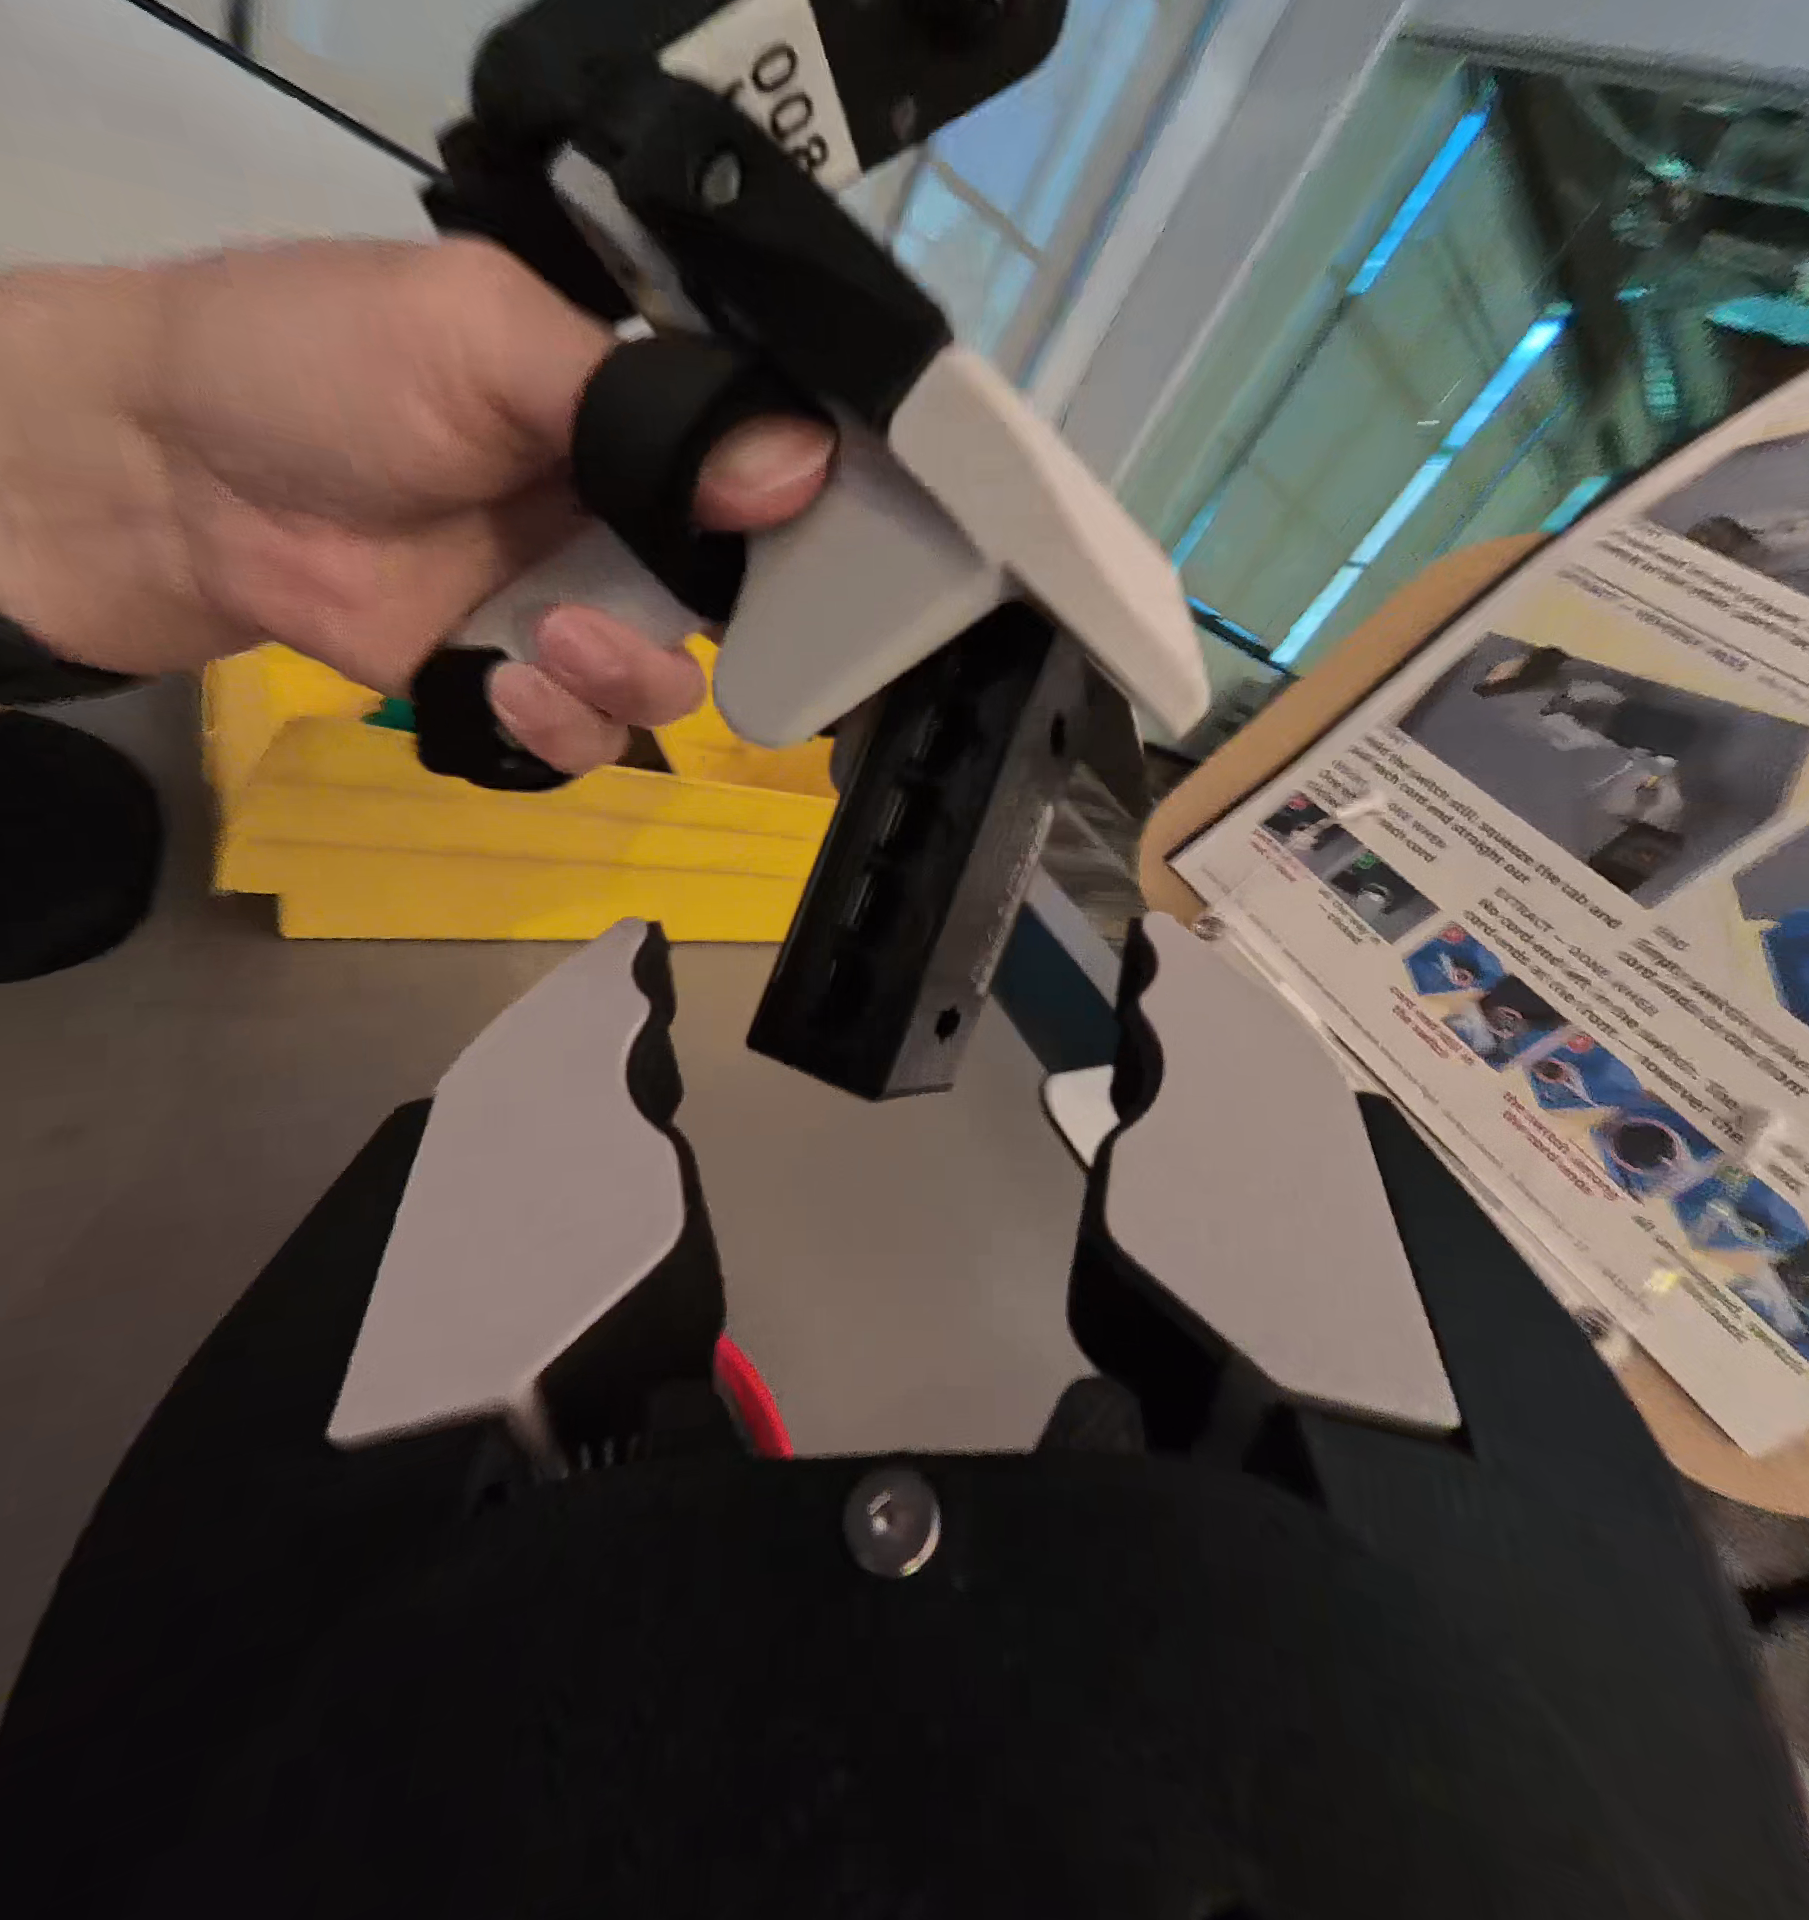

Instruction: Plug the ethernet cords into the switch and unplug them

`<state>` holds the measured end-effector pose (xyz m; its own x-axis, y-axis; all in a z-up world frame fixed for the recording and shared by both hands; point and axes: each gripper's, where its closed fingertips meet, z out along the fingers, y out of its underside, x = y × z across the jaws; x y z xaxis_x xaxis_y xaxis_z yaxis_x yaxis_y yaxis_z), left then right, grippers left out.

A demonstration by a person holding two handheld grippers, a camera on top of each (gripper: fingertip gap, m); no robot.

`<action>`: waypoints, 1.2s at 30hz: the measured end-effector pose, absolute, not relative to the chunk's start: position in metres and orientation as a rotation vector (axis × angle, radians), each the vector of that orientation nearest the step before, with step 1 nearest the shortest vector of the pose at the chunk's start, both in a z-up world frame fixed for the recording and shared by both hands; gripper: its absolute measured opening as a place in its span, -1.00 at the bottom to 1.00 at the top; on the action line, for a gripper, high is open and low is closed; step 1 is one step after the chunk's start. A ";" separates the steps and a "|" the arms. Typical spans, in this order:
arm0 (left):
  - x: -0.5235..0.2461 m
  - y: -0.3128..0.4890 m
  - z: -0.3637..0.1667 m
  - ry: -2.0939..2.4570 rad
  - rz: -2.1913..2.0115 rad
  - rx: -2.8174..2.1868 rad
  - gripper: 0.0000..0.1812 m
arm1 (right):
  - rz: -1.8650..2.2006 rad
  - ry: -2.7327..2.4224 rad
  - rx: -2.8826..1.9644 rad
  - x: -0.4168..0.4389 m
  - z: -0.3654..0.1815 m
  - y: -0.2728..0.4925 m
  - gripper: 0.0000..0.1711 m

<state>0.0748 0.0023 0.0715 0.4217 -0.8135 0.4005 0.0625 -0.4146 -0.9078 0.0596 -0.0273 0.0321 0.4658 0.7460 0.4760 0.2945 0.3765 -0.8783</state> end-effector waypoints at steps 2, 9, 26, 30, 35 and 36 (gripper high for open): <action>0.075 0.000 0.076 0.629 -1.198 -1.706 -0.30 | 0.254 -1.031 -1.205 0.061 0.027 -0.018 -0.16; 0.074 -0.017 0.099 0.754 -1.234 -1.538 -0.34 | 0.376 -1.060 -1.177 0.082 0.049 -0.022 -0.67; 0.106 -0.107 0.095 1.415 -0.686 -1.167 -0.33 | 1.079 -1.415 -0.645 0.138 0.093 -0.111 -0.67; 0.107 -0.121 0.103 1.419 -0.771 -1.126 -0.39 | 1.471 -1.358 -0.473 0.165 0.121 -0.142 -0.67; 0.100 -0.119 0.110 1.377 -0.813 -1.133 -0.39 | 1.442 -1.331 -0.464 0.170 0.130 -0.144 -0.67; 0.099 -0.120 0.112 1.374 -0.822 -1.134 -0.39 | 1.520 -1.270 -0.404 0.178 0.141 -0.147 -0.67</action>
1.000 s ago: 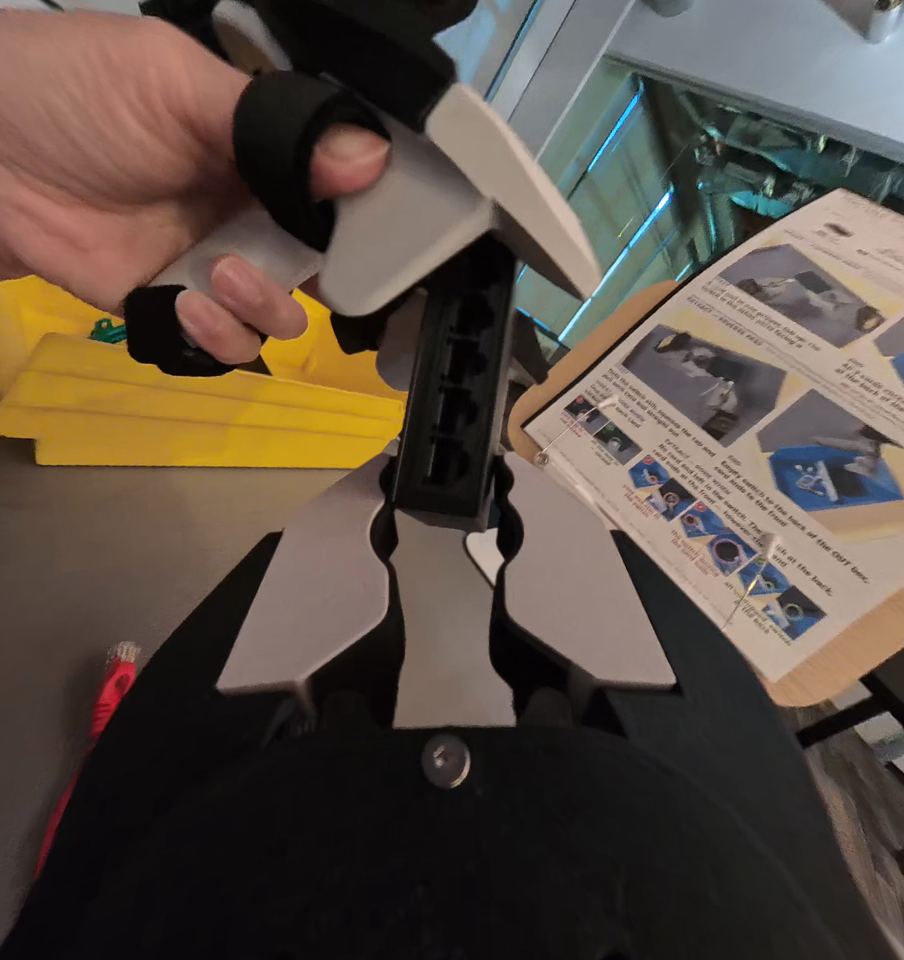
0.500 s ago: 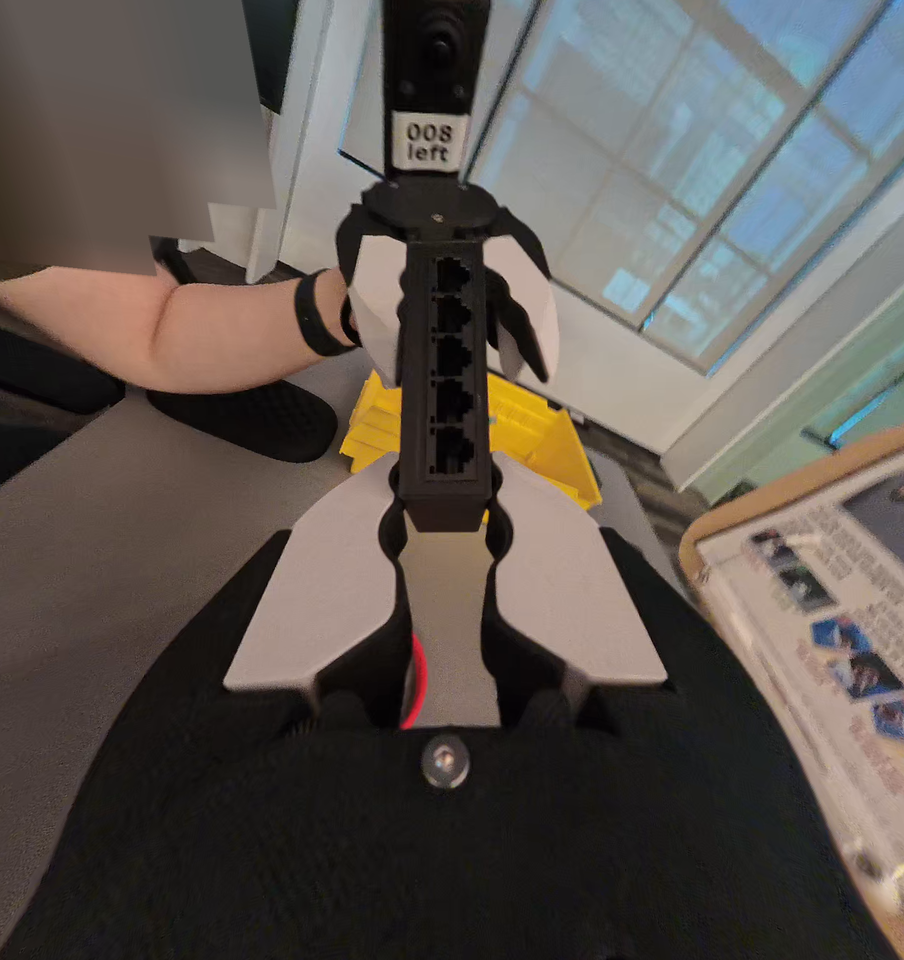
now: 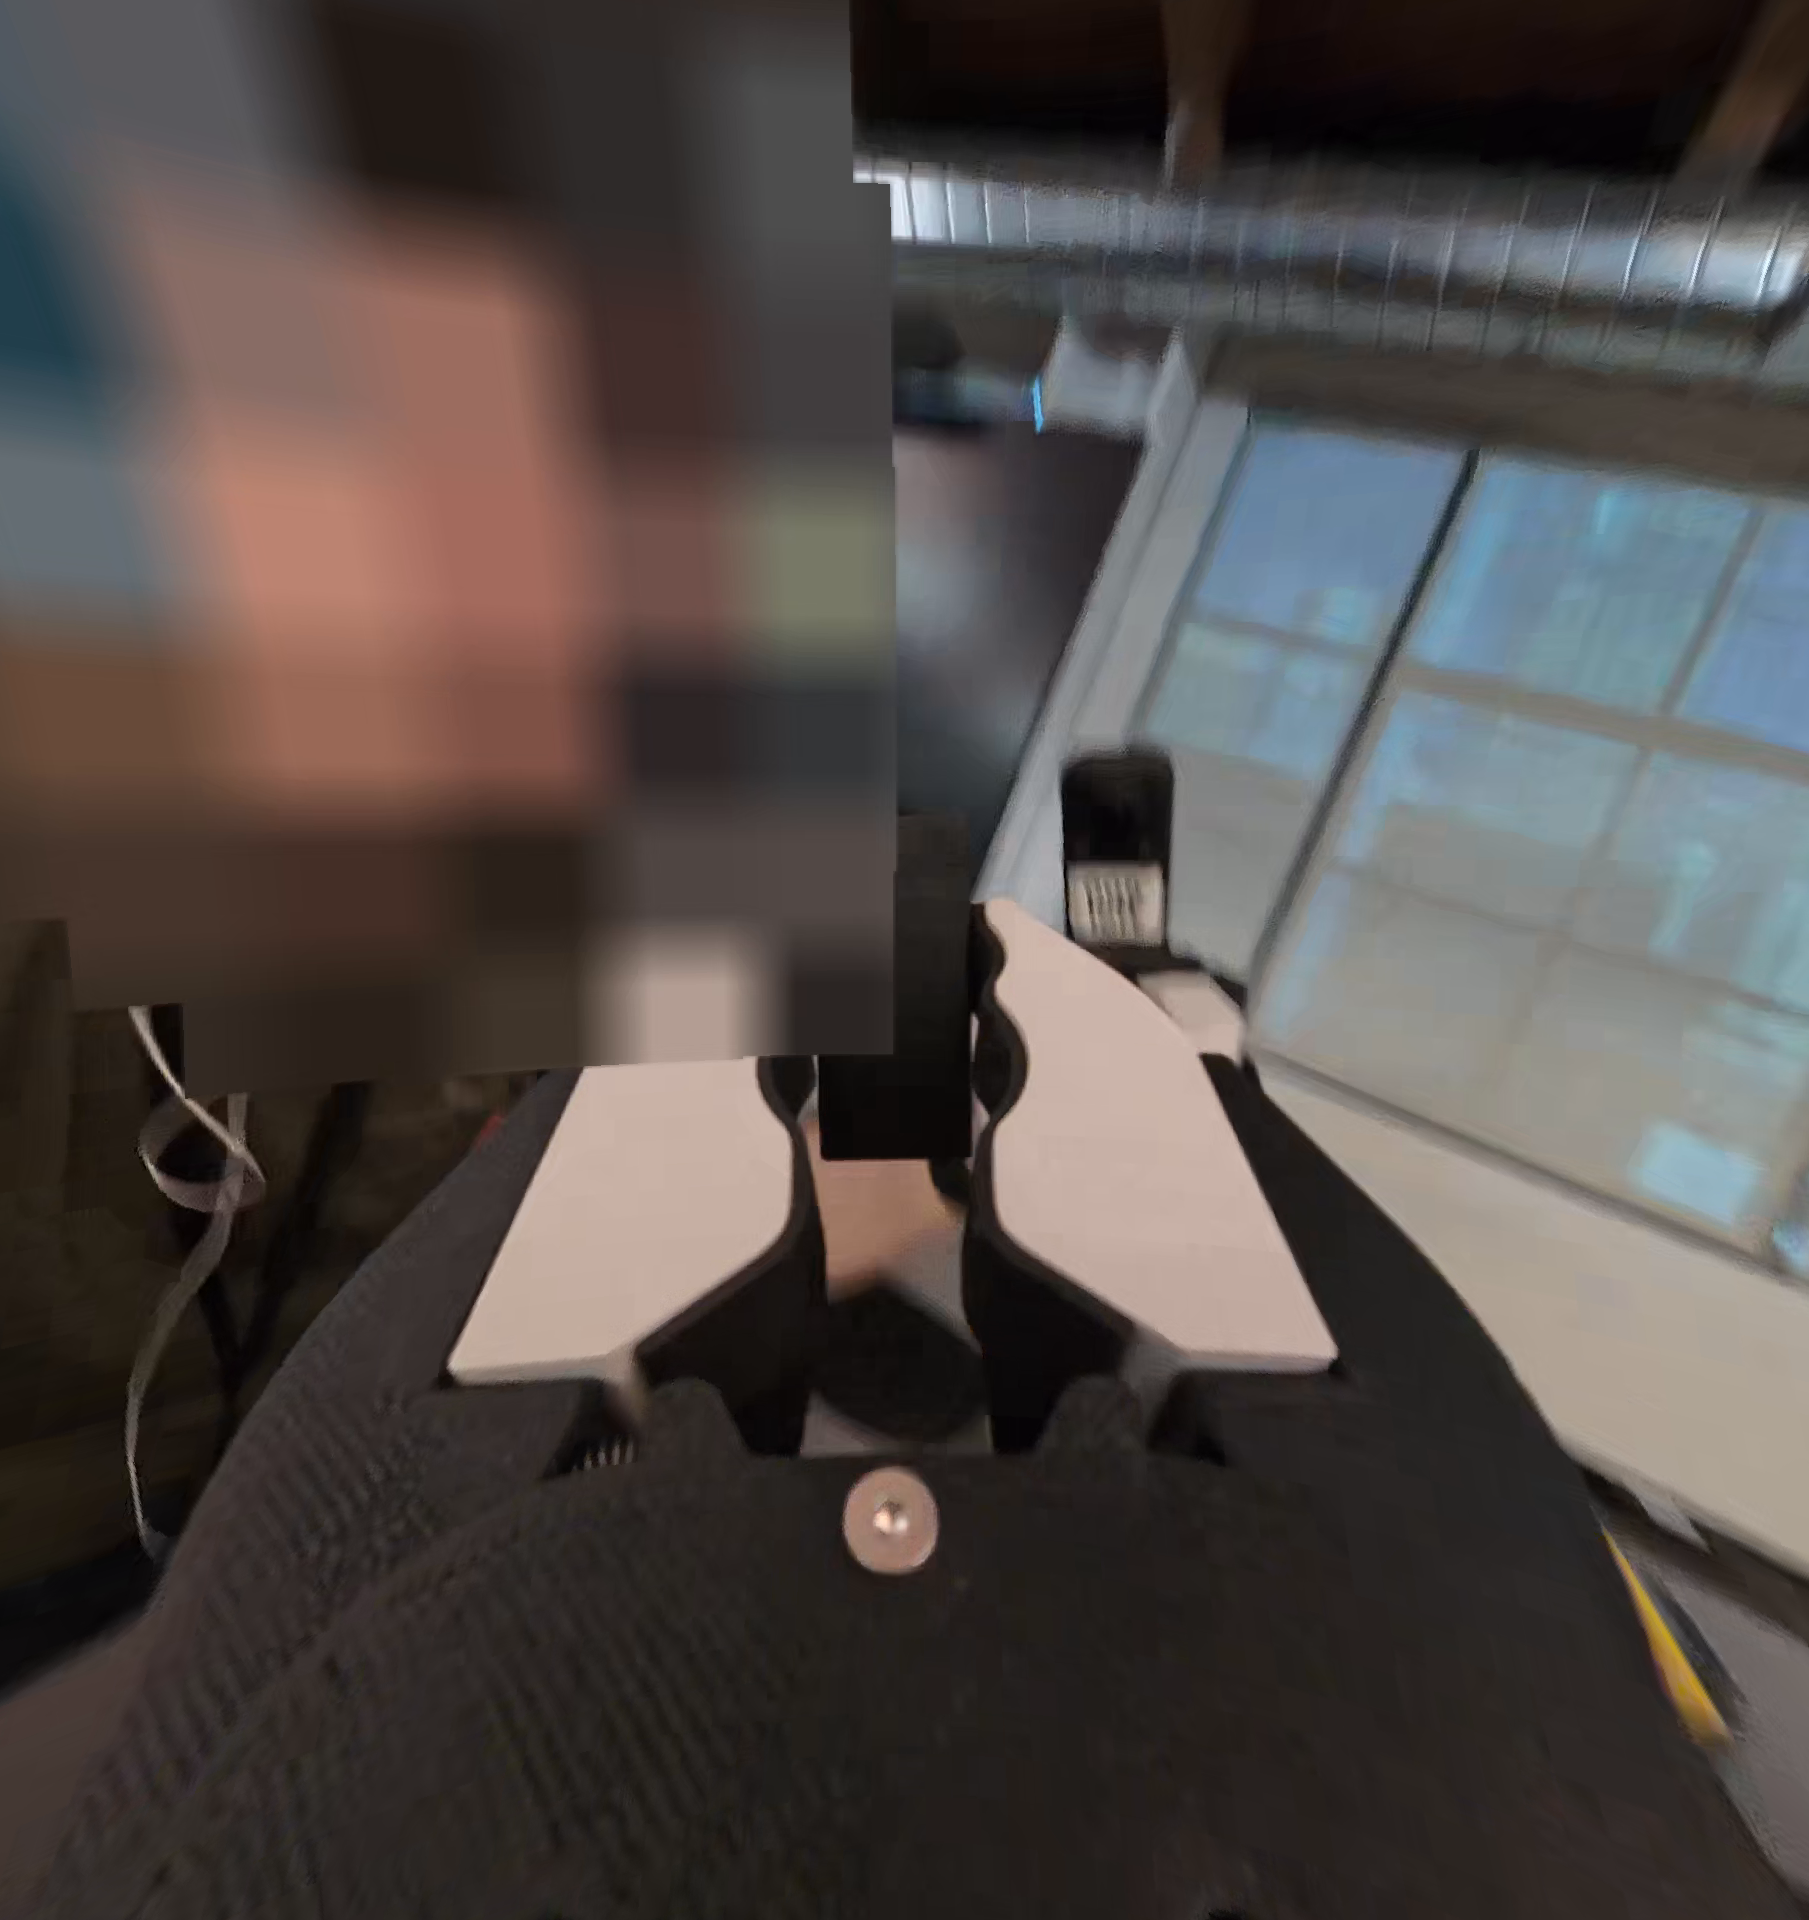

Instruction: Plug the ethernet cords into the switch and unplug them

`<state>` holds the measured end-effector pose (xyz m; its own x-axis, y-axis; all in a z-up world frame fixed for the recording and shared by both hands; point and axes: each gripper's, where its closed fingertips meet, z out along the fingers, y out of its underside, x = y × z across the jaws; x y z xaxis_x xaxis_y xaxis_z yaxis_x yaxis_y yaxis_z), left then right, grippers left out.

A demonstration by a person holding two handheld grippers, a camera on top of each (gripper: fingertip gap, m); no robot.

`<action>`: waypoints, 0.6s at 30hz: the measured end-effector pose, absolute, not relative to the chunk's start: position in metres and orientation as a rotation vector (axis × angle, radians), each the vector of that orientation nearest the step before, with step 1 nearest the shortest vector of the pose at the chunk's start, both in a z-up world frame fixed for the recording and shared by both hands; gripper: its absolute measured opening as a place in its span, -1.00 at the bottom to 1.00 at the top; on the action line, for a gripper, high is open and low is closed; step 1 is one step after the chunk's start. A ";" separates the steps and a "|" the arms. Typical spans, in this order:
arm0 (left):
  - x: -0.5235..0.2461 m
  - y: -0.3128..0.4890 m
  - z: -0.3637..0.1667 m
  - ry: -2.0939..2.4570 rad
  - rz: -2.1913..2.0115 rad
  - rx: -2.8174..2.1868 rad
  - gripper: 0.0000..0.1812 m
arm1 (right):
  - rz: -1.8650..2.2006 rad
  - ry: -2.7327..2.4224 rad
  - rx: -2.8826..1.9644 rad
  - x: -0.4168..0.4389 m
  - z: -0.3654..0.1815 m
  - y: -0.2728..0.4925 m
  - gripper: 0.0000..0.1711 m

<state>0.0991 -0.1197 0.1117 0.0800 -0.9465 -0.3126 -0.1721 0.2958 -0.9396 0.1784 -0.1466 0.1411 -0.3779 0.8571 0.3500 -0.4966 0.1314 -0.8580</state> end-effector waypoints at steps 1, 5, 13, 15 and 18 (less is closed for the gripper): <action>0.098 -0.120 0.114 1.367 -0.834 -1.130 -0.39 | 1.625 -1.184 -0.317 0.191 0.155 -0.150 -0.67; 0.093 -0.117 0.119 1.332 -0.833 -1.136 -0.41 | 1.883 -0.849 -0.042 0.238 0.196 -0.151 -0.67; 0.104 -0.125 0.120 1.345 -0.780 -1.111 -0.40 | 2.090 -0.472 -0.013 0.248 0.209 -0.122 -0.67; 0.105 -0.126 0.119 1.355 -0.769 -1.111 -0.40 | 2.137 -0.404 0.002 0.248 0.212 -0.121 -0.67; 0.105 -0.127 0.123 1.332 -0.795 -1.100 -0.39 | 2.008 -0.548 -0.130 0.223 0.208 -0.130 -0.67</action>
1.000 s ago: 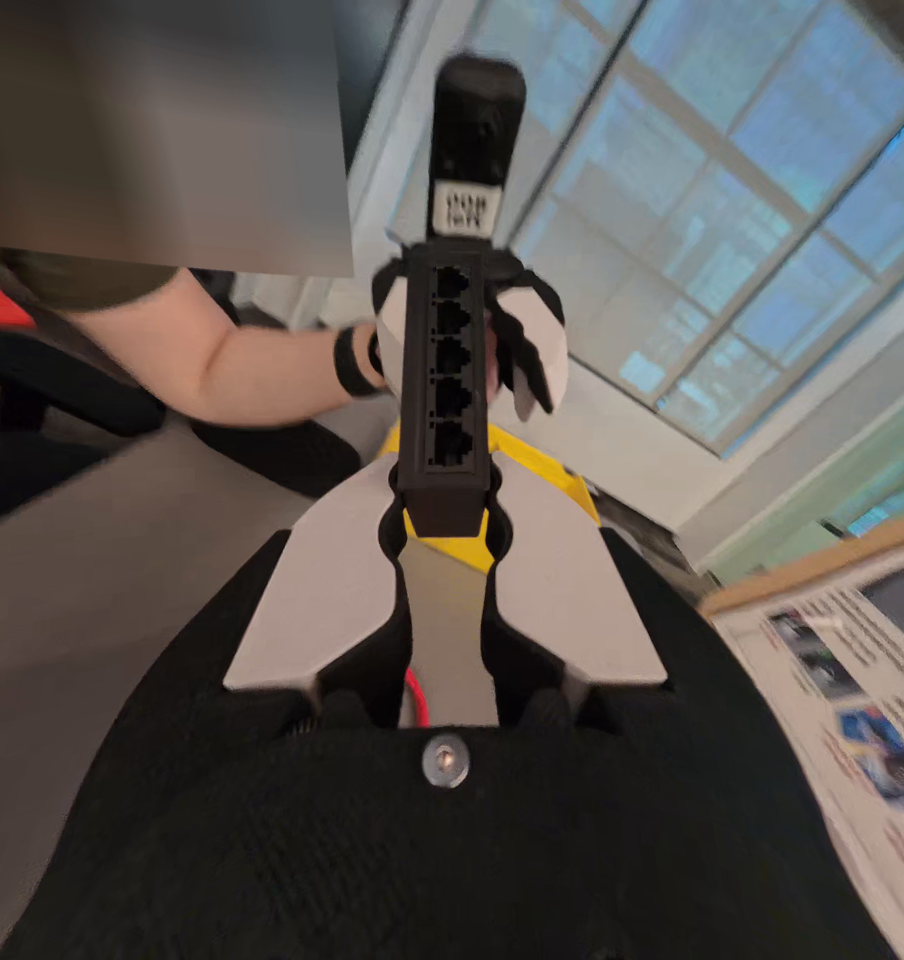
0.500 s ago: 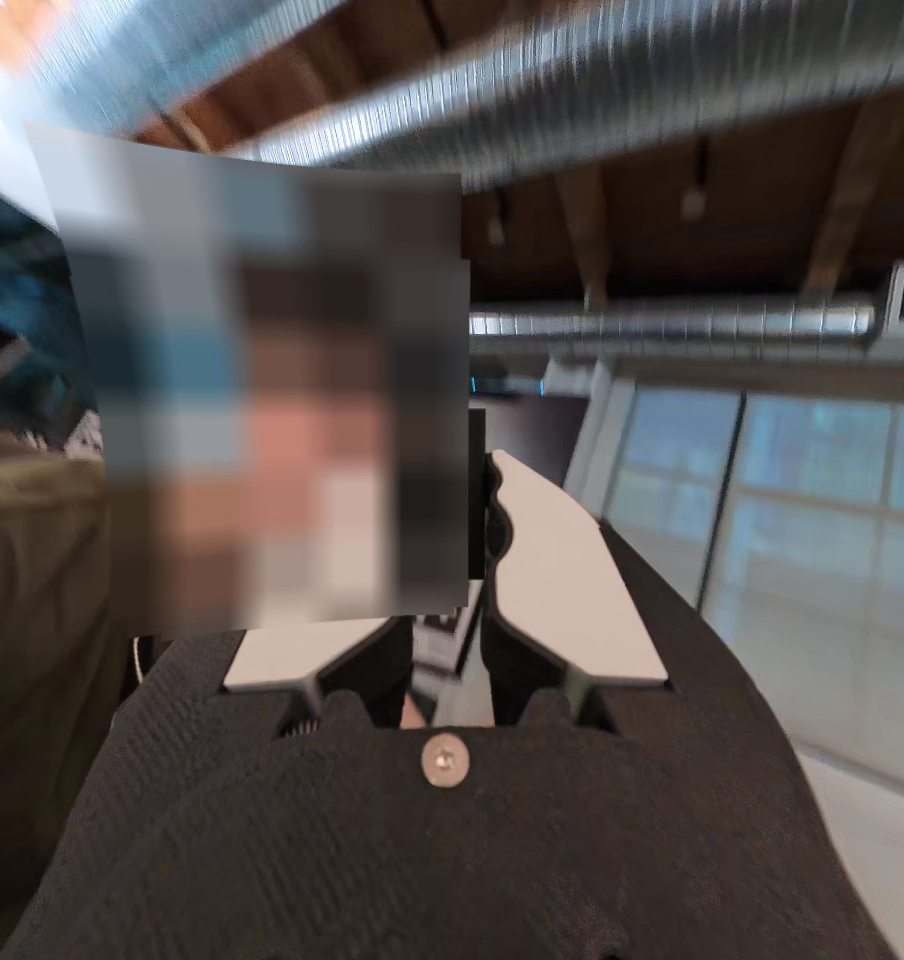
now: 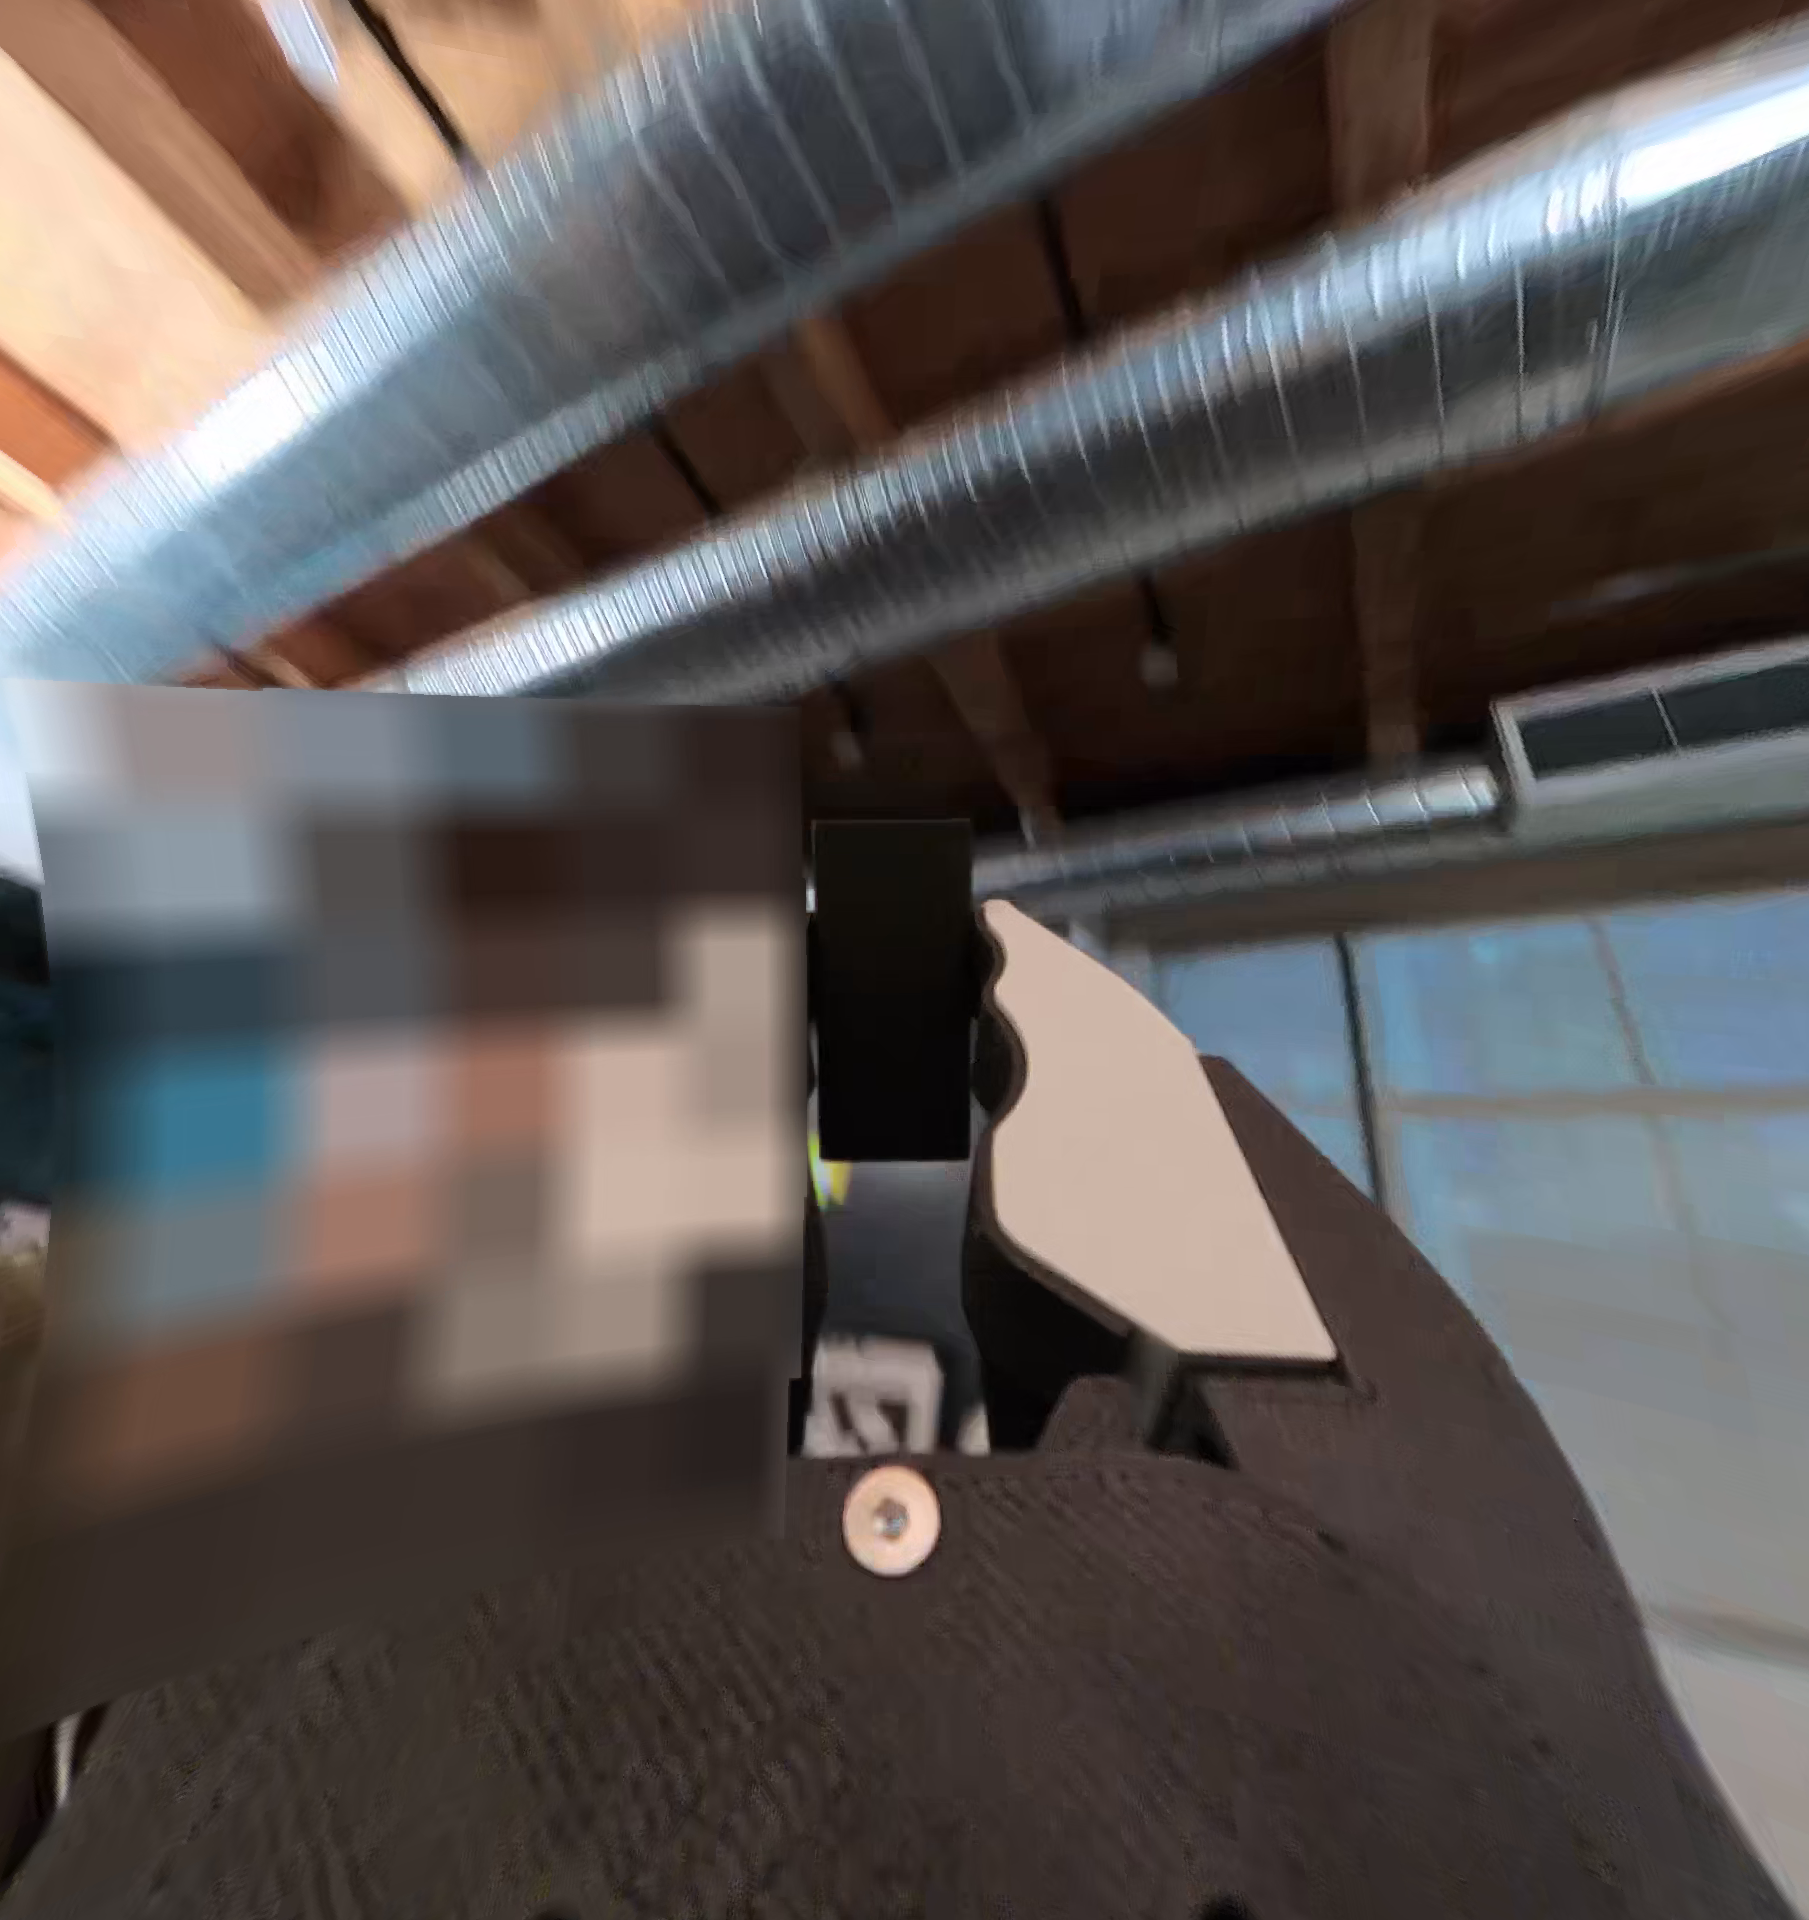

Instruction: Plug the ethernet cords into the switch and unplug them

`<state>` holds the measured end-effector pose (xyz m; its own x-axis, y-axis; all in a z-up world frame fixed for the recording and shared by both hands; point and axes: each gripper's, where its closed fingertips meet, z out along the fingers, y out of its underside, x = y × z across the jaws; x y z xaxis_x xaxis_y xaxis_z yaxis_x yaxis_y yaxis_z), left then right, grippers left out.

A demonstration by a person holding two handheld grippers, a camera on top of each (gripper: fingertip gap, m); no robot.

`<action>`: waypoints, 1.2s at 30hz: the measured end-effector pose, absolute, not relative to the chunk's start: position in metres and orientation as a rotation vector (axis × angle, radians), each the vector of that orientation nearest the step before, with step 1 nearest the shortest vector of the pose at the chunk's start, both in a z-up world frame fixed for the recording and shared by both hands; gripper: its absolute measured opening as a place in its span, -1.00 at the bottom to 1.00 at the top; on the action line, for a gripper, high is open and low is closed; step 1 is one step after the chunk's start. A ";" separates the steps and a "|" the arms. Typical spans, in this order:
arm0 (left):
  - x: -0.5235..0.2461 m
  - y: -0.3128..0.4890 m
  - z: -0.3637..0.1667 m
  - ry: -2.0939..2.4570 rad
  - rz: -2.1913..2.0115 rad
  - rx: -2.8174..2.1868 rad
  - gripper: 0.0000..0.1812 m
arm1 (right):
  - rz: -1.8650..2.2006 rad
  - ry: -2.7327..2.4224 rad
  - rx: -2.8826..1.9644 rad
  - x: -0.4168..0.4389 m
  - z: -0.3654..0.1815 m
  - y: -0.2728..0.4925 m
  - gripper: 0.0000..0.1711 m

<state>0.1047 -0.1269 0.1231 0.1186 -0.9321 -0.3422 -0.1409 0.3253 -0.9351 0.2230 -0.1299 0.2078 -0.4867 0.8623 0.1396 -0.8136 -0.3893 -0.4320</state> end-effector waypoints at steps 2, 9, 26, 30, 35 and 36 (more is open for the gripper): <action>0.104 -0.129 0.129 1.306 -0.818 -1.073 -0.37 | 1.783 -0.779 -0.310 0.192 0.193 -0.132 -0.68; 0.122 -0.122 0.105 1.383 -0.624 -1.025 -0.35 | 1.096 -1.303 -0.584 0.128 0.128 -0.134 -0.68; 0.118 -0.103 0.080 1.498 -0.309 -1.000 -0.68 | 0.478 -1.498 -0.778 0.119 0.097 -0.107 -0.53; 0.116 -0.101 0.072 1.541 -0.220 -0.983 -0.67 | 0.310 -1.607 -0.863 0.118 0.079 -0.101 -0.67; 0.119 -0.094 0.072 1.486 -0.251 -0.963 -0.49 | 0.280 -1.610 -0.763 0.117 0.080 -0.103 -0.67; 0.121 -0.095 0.072 1.484 -0.250 -0.946 -0.51 | 0.293 -1.610 -0.754 0.117 0.079 -0.103 -0.67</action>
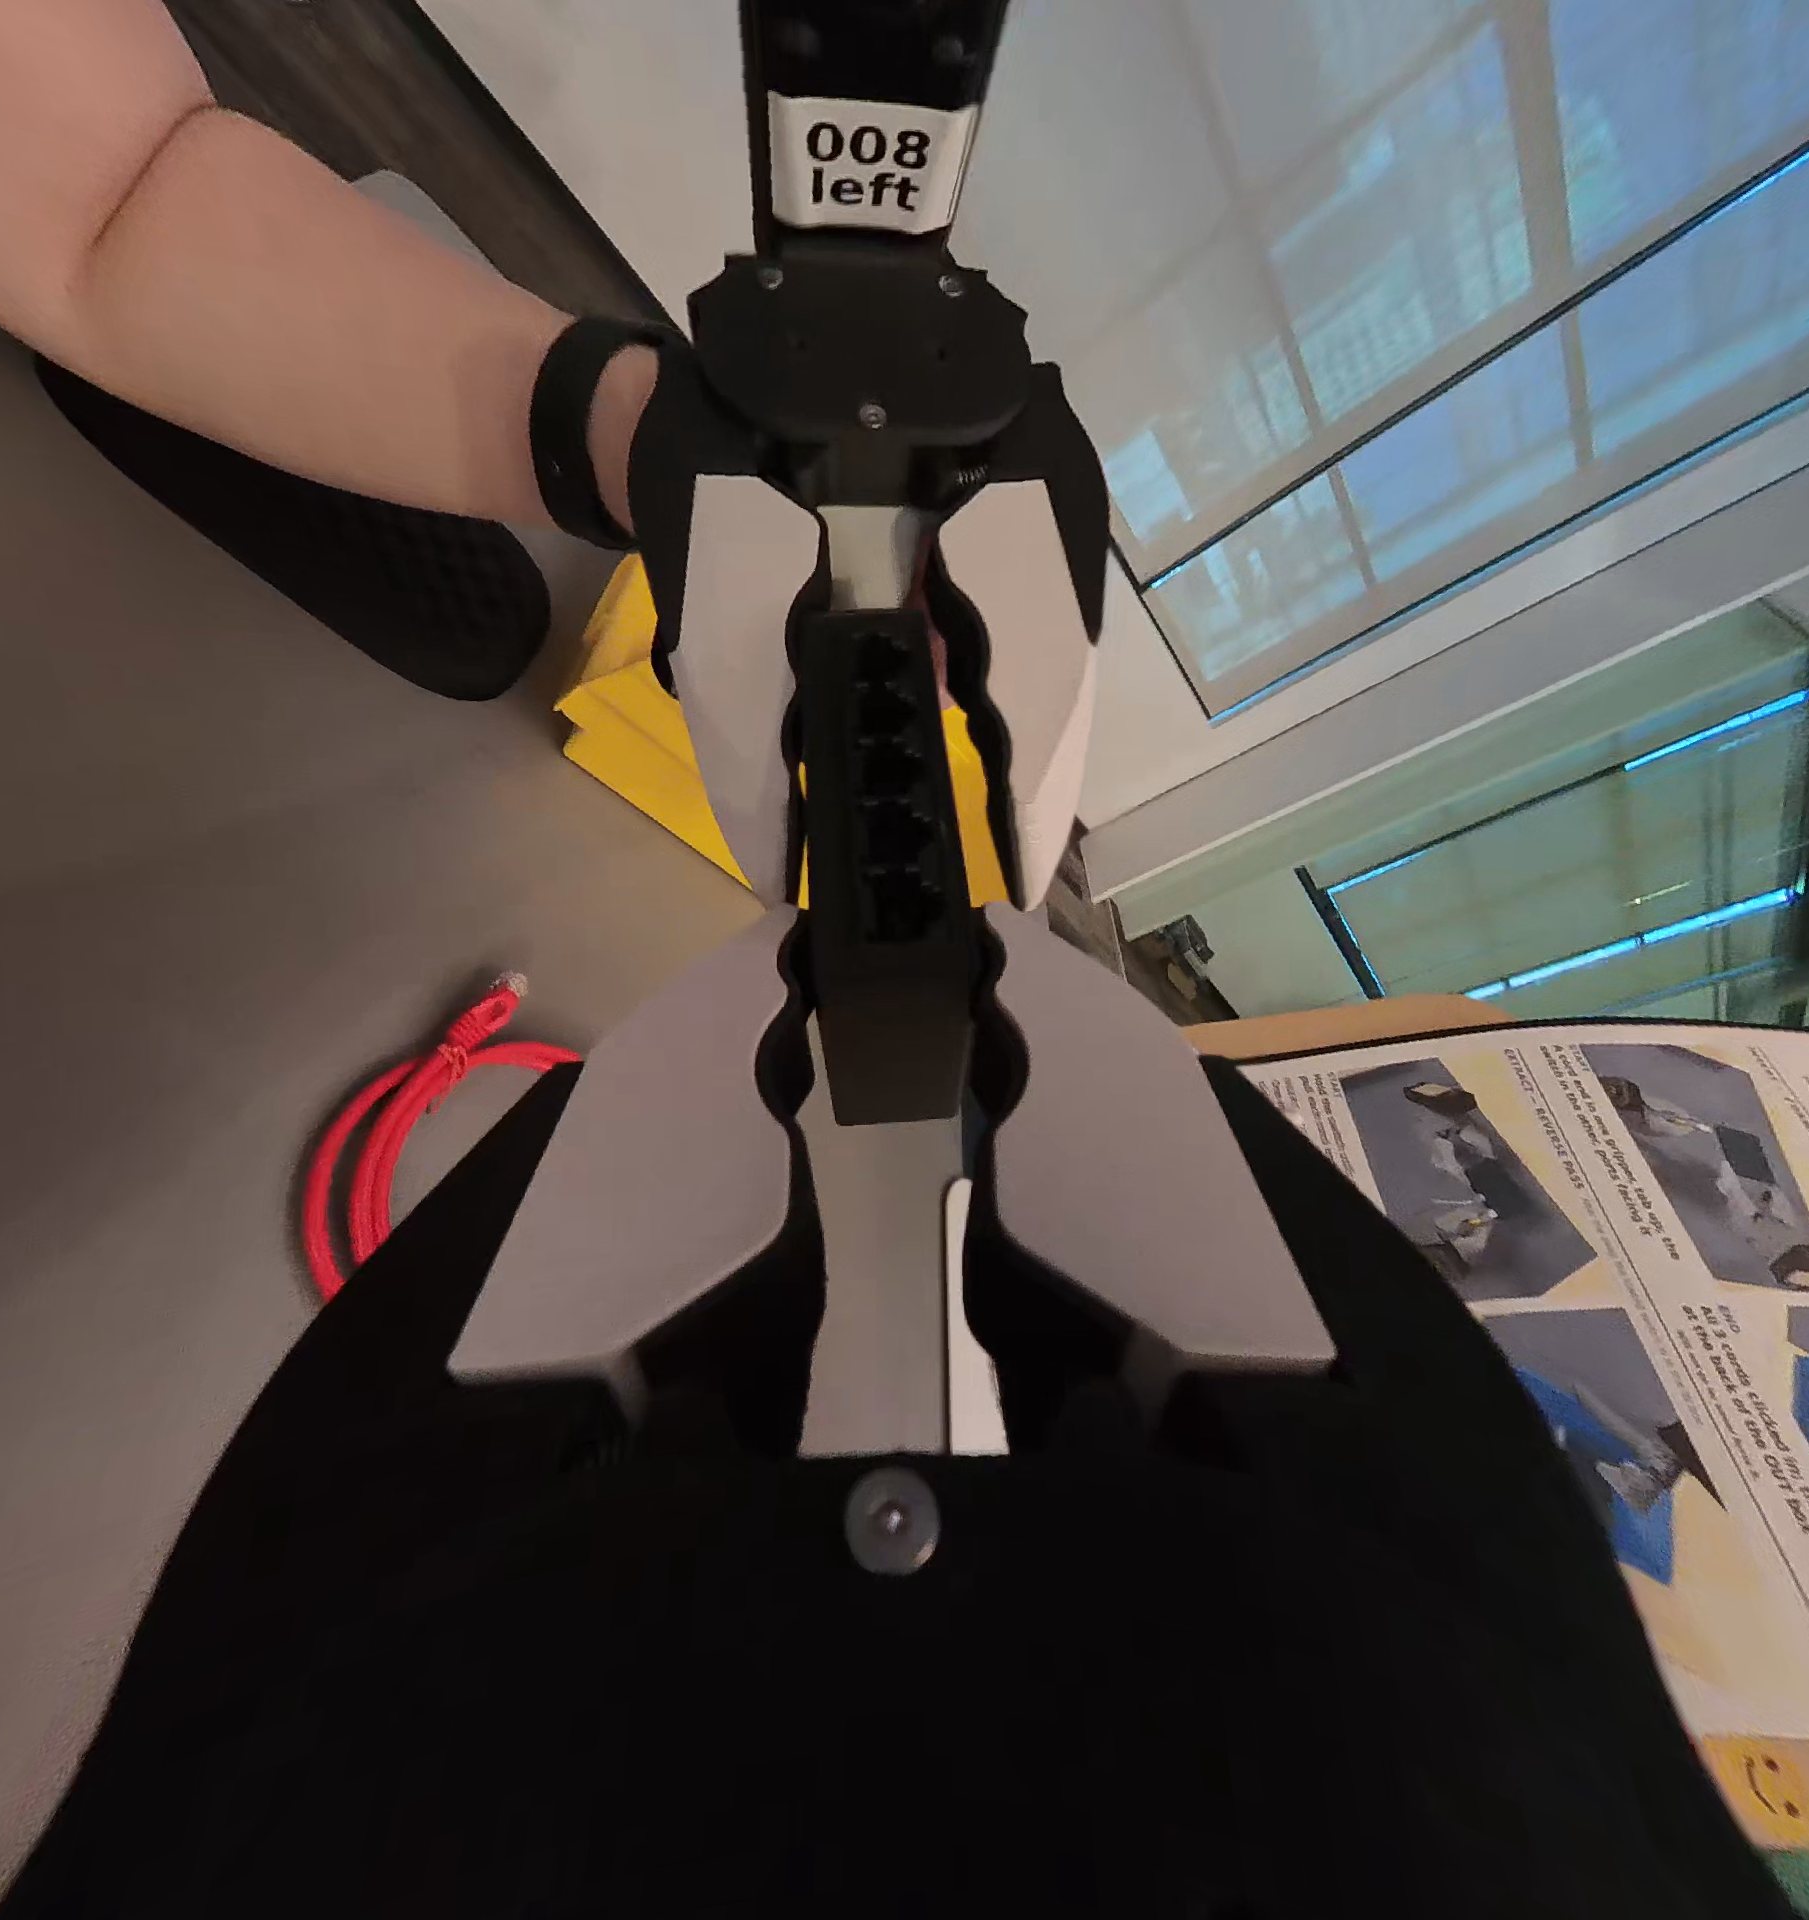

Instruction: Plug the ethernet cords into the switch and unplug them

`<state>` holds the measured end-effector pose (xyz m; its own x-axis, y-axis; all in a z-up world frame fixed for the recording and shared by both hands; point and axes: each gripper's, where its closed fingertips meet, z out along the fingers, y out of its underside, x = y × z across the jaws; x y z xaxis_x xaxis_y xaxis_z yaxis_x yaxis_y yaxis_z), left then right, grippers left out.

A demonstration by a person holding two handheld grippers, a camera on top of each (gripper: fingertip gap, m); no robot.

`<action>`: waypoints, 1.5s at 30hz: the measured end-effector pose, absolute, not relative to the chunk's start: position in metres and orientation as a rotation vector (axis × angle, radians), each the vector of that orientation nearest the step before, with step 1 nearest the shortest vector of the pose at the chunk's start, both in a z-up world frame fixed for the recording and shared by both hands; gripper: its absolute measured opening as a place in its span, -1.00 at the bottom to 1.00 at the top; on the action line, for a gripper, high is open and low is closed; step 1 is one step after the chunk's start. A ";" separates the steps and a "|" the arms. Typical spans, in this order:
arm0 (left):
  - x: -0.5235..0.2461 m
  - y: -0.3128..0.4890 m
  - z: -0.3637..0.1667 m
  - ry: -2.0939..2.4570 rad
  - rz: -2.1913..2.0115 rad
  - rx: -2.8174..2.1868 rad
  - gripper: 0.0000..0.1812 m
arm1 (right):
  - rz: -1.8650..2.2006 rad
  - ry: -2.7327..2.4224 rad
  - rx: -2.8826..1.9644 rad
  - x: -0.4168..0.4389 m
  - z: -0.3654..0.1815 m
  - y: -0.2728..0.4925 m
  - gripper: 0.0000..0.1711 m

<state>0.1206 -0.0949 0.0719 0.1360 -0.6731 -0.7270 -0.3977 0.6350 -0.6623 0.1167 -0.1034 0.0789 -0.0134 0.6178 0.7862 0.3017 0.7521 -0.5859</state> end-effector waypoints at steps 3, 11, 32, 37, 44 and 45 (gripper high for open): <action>0.126 -0.097 0.070 1.491 -0.228 -0.894 -0.63 | 0.356 -1.598 -0.726 0.116 0.078 -0.103 -0.67; 0.113 -0.073 0.072 1.442 -0.102 -0.957 -0.67 | 0.428 -1.471 -0.806 0.117 0.082 -0.084 -0.63; -0.027 -0.017 0.162 0.835 0.218 -1.167 -0.67 | 0.554 -1.742 -1.637 0.041 -0.086 -0.082 -0.74; -0.025 -0.016 0.159 0.852 0.220 -1.177 -0.67 | 0.668 -1.754 -1.745 0.033 -0.121 -0.088 -0.81; -0.019 -0.011 0.152 0.873 0.233 -1.189 -0.67 | 0.663 -1.678 -1.817 0.032 -0.137 -0.078 -0.76; -0.018 -0.010 0.151 0.875 0.233 -1.189 -0.67 | 0.689 -1.683 -1.831 0.030 -0.139 -0.081 -0.76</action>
<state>-0.0180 -0.0104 0.1514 0.6606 -0.2752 -0.6985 -0.5859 0.3928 -0.7088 0.0303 -0.0809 -0.1392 0.0831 0.9965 -0.0030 0.7126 -0.0616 -0.6988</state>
